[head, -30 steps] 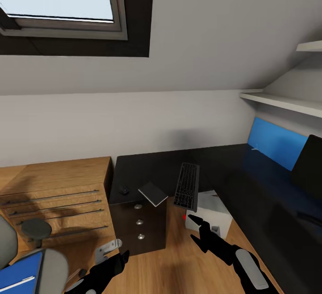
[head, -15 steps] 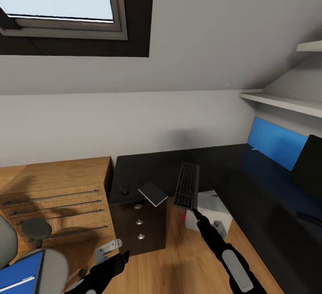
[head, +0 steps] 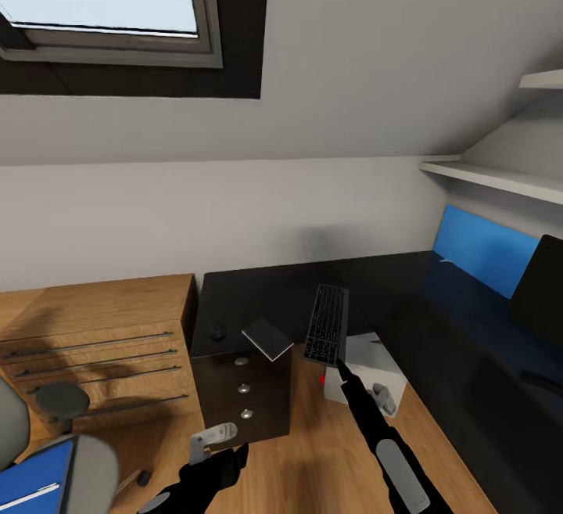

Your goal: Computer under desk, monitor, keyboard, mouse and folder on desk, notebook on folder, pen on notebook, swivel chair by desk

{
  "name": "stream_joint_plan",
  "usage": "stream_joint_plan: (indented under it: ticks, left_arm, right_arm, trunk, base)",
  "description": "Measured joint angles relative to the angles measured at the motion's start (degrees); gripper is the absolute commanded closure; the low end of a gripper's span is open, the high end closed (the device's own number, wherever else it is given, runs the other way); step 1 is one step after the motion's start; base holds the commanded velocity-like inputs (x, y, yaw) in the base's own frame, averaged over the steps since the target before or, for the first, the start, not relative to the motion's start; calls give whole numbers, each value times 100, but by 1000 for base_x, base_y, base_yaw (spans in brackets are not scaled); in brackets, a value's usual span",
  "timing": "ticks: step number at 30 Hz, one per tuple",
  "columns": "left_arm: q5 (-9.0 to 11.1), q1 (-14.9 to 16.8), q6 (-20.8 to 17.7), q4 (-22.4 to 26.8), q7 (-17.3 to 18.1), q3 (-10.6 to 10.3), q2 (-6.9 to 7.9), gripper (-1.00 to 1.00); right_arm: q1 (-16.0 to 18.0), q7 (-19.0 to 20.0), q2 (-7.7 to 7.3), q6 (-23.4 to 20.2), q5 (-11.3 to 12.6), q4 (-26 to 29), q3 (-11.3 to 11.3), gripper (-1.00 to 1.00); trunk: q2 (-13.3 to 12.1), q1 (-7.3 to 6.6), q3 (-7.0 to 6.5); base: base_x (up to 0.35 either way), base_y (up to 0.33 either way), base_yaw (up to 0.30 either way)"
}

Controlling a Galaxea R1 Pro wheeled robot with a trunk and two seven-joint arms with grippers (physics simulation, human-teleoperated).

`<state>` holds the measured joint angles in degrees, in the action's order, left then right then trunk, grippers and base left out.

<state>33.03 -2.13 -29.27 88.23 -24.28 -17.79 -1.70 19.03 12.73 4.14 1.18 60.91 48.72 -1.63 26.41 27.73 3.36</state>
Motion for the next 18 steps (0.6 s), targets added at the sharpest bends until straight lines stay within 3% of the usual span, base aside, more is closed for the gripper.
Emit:
stream_joint_plan:
  ticks: [1,2,4,6,8,11,18]
  left_arm:
    - [0,0,0,-3,-12,-1,0,-100]
    - [-3,0,0,-8,-23,-2,-3,-100]
    - [-5,0,0,-12,-32,-2,-4,-100]
    - [-6,0,0,-15,-39,-2,-5,-100]
    - [-6,0,0,-17,-40,-2,-5,-100]
    - [-6,0,0,-17,-41,-2,-5,-100]
    - [-6,0,0,-17,-42,-2,-5,-100]
  right_arm:
    - [0,-4,0,-15,169,0,-2,-100]
    - [0,-6,-6,-166,526,-2,-9,-100]
    - [1,-1,-12,-413,797,-4,-6,-100]
    - [1,11,-16,-864,1359,-3,17,-100]
    - [1,17,-23,-1036,1782,-2,10,-100]
    - [1,23,-22,-1107,2042,4,10,-100]
    - [1,137,-19,-1105,2123,7,13,-100]
  trunk:
    - [40,22,18]
    - [80,44,36]
    - [161,88,72]
    - [241,132,108]
    - [322,176,144]
    - [443,242,199]
    - [724,396,325]
  base:
    - [0,0,0]
    - [0,0,0]
    - [0,0,0]
    - [0,0,0]
    - [0,0,0]
    - [0,0,0]
    - [0,0,0]
